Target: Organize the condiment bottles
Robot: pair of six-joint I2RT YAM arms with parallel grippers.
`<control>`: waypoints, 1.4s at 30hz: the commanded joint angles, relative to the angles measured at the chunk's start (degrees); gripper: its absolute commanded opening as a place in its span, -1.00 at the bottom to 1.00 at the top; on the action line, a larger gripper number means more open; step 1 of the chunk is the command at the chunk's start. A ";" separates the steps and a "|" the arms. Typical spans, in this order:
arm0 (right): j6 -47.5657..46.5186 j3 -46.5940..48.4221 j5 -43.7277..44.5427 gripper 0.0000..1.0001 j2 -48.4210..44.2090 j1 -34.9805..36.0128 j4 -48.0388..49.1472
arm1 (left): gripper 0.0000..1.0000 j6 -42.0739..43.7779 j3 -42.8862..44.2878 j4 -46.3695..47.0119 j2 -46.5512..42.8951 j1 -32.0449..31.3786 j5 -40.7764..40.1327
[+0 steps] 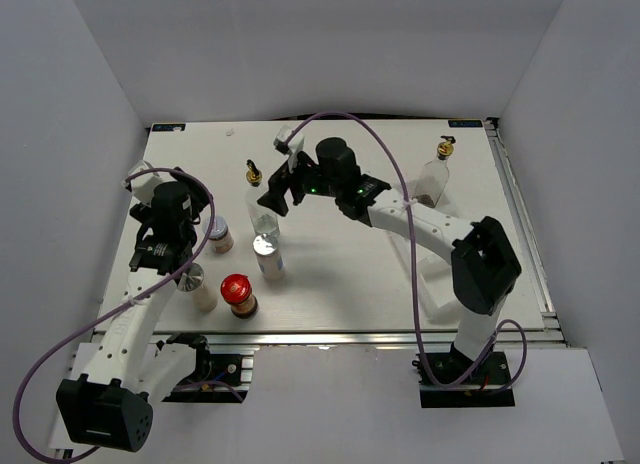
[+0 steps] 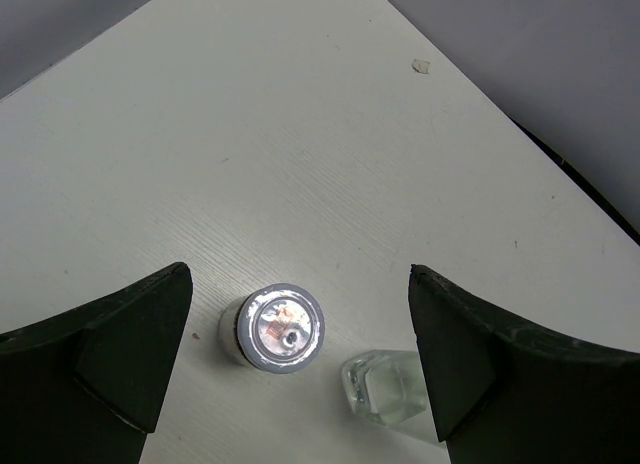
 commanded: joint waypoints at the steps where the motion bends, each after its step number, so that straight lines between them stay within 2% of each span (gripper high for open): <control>1: 1.94 4.95 0.69 0.79 2.22 1.18 7.03 | 0.96 -0.23 -0.29 0.43 -0.77 0.01 0.59; 6: 1.41 9.35 -0.18 0.79 8.37 1.80 8.17 | 0.96 -0.14 0.24 -0.27 -0.67 0.01 -0.64; 9: -1.12 10.85 -0.80 0.61 10.48 2.67 9.40 | 0.96 0.04 -0.29 0.26 -1.20 0.10 -0.90; 10: -1.92 11.28 -0.89 0.16 11.01 3.03 9.84 | 0.96 0.04 -0.20 0.08 -1.20 0.01 -1.08; 13: -3.42 12.51 -0.01 -0.57 11.45 3.38 8.53 | 0.96 0.04 0.15 -0.10 -0.94 0.10 -2.05; 17: -4.21 10.95 -0.19 -0.83 8.83 3.47 8.95 | 0.96 0.30 -0.02 0.08 -0.33 0.01 -2.13; 18: -4.21 10.15 0.33 -1.00 8.04 3.47 10.01 | 0.96 0.39 -0.02 -0.09 -0.15 0.10 -2.13; 21: -4.91 7.61 2.09 -1.00 4.78 3.47 12.47 | 0.96 0.39 0.24 -0.10 0.29 0.10 -2.22; 25: -7.72 4.80 8.58 -1.00 -0.31 3.29 12.13 | 0.96 0.30 0.59 -0.01 0.73 0.01 -1.43; 33: -9.84 -3.73 18.34 -1.00 -15.86 1.36 10.81 | 0.96 0.48 0.59 0.43 1.87 0.01 -0.11; 38: -8.26 -7.60 20.82 -1.00 -25.08 -3.64 4.06 | 0.96 1.00 0.59 0.87 3.19 0.01 1.12; 42: -7.38 -11.64 19.77 -1.00 -30.72 -10.83 2.37 | 0.97 1.44 0.50 1.05 4.07 0.01 1.12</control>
